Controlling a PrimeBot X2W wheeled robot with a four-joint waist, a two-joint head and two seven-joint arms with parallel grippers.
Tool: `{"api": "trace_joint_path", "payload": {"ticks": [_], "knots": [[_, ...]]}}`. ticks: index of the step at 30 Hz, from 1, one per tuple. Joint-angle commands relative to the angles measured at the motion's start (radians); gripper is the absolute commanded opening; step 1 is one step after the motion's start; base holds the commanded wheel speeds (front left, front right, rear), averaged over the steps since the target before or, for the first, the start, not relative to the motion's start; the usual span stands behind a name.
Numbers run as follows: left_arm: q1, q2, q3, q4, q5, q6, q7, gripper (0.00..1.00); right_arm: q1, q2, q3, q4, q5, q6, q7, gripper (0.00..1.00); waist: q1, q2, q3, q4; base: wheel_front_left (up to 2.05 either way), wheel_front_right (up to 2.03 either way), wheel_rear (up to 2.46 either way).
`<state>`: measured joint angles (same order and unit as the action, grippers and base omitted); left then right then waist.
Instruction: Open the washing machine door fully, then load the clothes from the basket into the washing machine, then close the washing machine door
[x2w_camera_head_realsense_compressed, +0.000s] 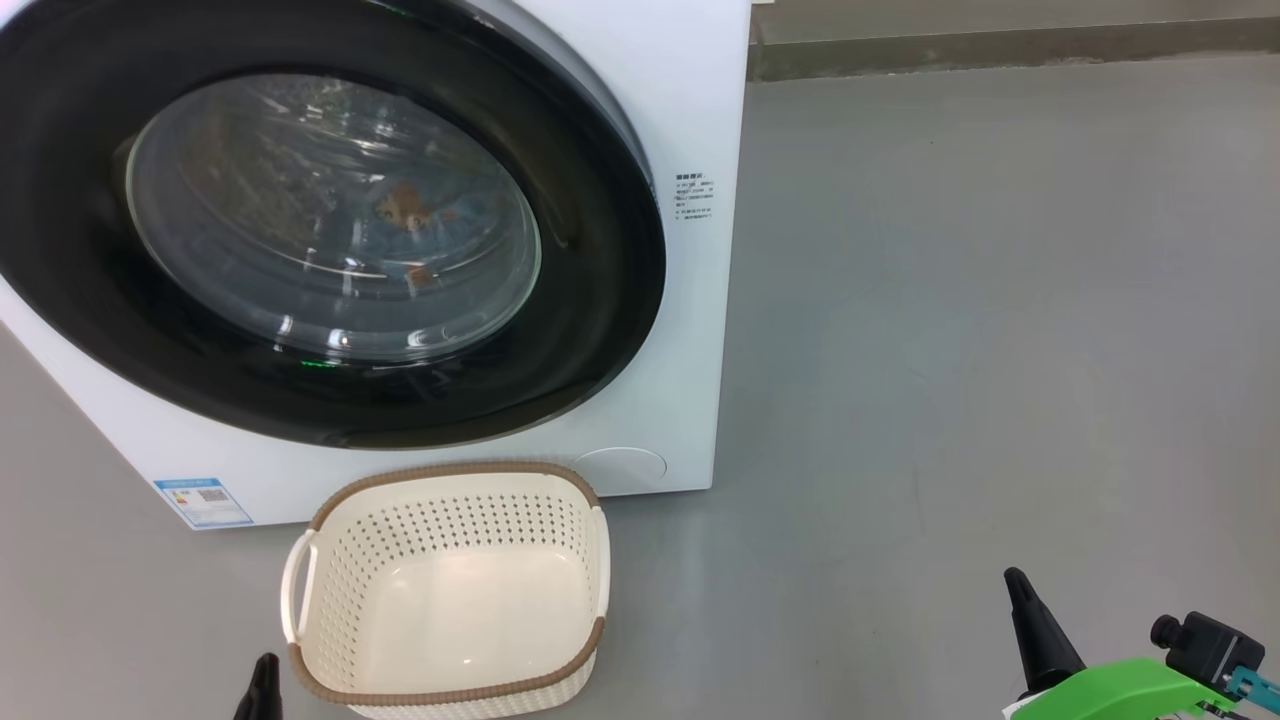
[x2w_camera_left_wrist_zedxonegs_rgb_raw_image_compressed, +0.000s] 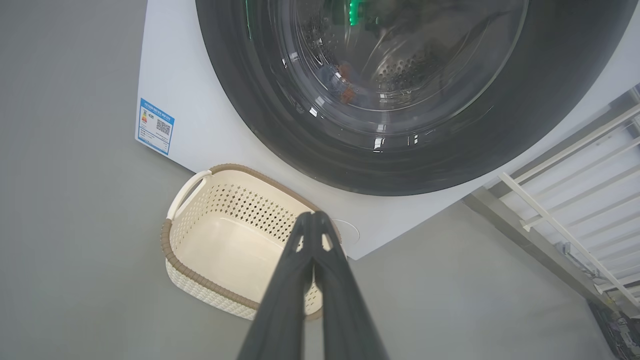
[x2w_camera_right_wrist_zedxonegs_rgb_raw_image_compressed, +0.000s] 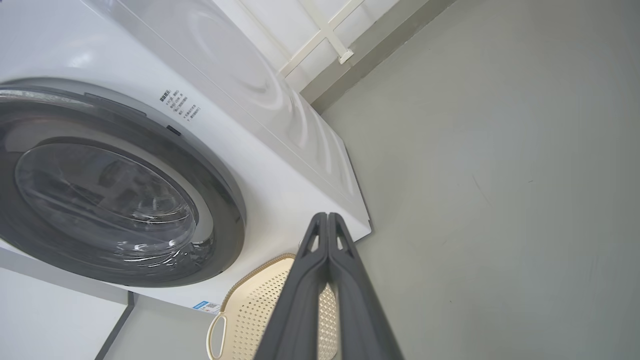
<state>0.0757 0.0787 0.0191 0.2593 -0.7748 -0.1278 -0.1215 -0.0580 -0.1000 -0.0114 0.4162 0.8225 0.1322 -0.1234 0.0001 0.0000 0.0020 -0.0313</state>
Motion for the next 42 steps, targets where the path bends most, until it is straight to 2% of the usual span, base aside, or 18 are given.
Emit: {"api": "trace_joint_path", "payload": {"ticks": [1, 42], "knots": [[-0.054, 0.009, 0.024, -0.019, -0.034, -0.001, 0.007, 0.0, -0.031, -0.005, 0.0, -0.032, 0.036, -0.001, 0.008, 0.0, -0.0001, 0.0, 0.0, 0.001, 0.0, 0.0, 0.0], [-0.121, -0.01, 0.061, -0.016, -0.445, -0.002, 0.125, 0.0, -0.041, 0.023, -0.053, -0.104, 0.422, -0.001, 0.126, 0.0, -0.0001, 0.0, 0.001, 0.017, 0.0, 0.0, 0.0]]}}
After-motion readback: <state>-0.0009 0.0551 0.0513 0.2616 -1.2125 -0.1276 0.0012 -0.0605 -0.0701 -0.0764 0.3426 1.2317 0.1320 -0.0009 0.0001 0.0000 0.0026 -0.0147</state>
